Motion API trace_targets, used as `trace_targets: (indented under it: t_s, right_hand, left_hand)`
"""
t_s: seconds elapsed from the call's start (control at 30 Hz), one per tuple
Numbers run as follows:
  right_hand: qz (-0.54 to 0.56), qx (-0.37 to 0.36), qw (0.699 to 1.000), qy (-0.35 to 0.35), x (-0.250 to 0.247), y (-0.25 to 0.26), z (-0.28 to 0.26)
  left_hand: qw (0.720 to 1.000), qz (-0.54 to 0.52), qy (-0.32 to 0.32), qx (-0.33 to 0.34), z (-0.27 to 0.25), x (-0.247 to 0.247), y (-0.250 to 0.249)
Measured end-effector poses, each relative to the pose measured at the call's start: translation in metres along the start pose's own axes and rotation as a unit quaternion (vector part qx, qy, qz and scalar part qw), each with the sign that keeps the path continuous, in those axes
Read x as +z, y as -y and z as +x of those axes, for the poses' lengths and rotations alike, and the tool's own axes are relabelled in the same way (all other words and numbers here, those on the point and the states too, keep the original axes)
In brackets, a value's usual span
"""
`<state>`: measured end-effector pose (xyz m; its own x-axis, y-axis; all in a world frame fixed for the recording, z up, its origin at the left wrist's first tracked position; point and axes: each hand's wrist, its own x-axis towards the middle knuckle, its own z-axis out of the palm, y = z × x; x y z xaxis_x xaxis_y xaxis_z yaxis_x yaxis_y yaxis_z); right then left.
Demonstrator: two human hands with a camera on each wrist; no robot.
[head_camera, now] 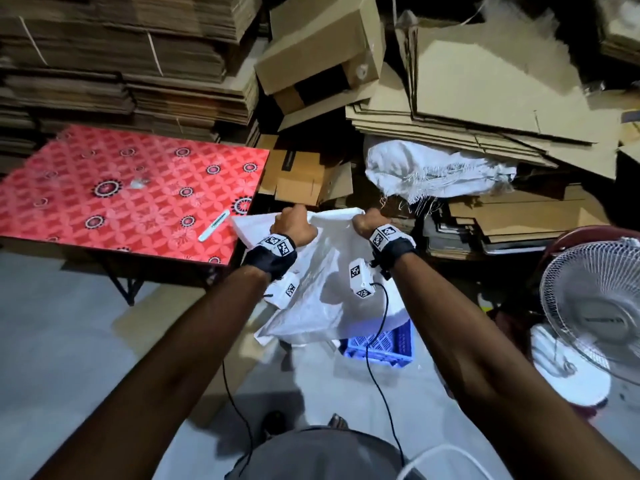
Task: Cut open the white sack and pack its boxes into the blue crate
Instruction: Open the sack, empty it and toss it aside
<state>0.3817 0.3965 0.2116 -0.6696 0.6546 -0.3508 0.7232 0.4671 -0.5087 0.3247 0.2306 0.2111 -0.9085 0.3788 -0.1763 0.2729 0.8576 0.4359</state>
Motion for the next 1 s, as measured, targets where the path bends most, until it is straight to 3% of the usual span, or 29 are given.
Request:
trace_targets:
  t_s: [0.2, 0.33, 0.43, 0.5, 0.6, 0.77, 0.87, 1.0]
  right_hand:
    - [0.128, 0.031, 0.985, 0.114, 0.057, -0.028, -0.012]
    - [0.208, 0.052, 0.967, 0.135, 0.110, -0.044, -0.016]
    - [0.144, 0.027, 0.970, 0.194, 0.147, -0.046, -0.029]
    - [0.077, -0.030, 0.969, 0.232, 0.164, -0.040, -0.045]
    - [-0.006, -0.148, 0.954, 0.260, 0.202, -0.031, -0.076]
    - [-0.187, -0.305, 0.856, 0.374, 0.268, 0.001, -0.148]
    - [-0.234, -0.405, 0.807, 0.361, 0.303, 0.040, -0.196]
    - [-0.275, -0.533, 0.750, 0.279, 0.350, 0.099, -0.231]
  left_hand:
    - [0.986, -0.131, 0.075, -0.069, -0.028, 0.062, 0.035]
    - [0.986, -0.116, 0.118, -0.030, -0.064, 0.102, 0.062]
    - [0.991, -0.061, 0.120, -0.024, -0.094, 0.114, 0.095]
    - [0.993, -0.026, 0.108, -0.041, -0.113, 0.111, 0.128]
    - [0.987, -0.001, 0.112, -0.118, -0.147, 0.092, 0.204]
    - [0.972, 0.075, 0.087, -0.203, -0.217, 0.038, 0.310]
    - [0.958, 0.111, 0.072, -0.256, -0.256, -0.001, 0.357]
    - [0.926, 0.130, 0.018, -0.354, -0.307, -0.048, 0.432]
